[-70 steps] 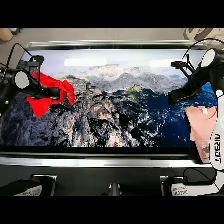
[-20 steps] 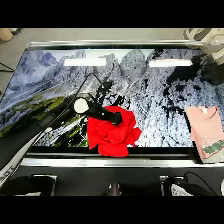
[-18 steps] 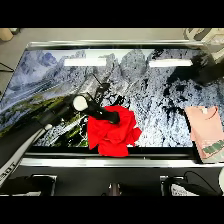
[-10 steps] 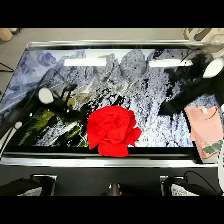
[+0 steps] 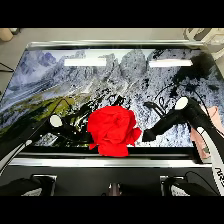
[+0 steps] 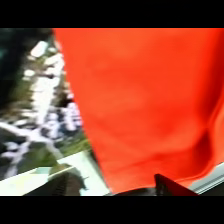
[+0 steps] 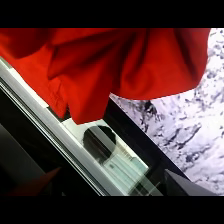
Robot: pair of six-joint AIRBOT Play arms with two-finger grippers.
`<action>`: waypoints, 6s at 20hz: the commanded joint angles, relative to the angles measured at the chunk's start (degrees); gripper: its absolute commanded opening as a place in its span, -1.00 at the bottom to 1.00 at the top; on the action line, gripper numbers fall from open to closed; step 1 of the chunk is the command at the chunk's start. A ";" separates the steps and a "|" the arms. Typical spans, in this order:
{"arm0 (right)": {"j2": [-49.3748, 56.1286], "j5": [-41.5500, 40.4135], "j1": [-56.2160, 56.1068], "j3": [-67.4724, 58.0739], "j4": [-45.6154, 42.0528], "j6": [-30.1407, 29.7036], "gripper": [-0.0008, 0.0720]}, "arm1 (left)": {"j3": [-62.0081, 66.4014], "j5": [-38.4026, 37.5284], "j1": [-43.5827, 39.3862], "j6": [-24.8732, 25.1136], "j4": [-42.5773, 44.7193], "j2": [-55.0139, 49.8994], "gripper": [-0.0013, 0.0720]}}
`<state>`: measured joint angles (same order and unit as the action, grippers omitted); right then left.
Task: Fold the shirts.
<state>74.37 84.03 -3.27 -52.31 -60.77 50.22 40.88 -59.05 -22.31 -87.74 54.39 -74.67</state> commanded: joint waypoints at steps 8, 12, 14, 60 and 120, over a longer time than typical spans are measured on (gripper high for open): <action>-0.13 -6.40 -0.59 10.25 11.54 -5.22 0.90 | -0.52 11.08 -3.37 0.81 -5.53 -1.51 -0.90; -0.13 -13.70 -2.32 14.69 16.61 -6.58 0.90 | -0.55 11.13 -3.37 0.81 -5.33 0.37 -0.90; -0.07 -18.86 -6.54 14.71 16.55 -6.29 0.83 | -0.55 11.13 -3.37 0.81 -5.33 1.31 -0.90; 22.49 -19.10 -8.68 -63.14 -17.33 27.52 -0.93 | 74.29 -1.81 16.83 0.94 24.30 -24.09 -0.90; -28.28 -23.76 -8.68 -63.19 -59.30 21.68 -0.93 | 41.68 -6.12 46.56 5.66 -11.69 45.62 -0.90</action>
<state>44.29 59.07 -11.97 -115.50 -119.81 73.06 83.02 -55.53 23.31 -78.74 33.58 -29.06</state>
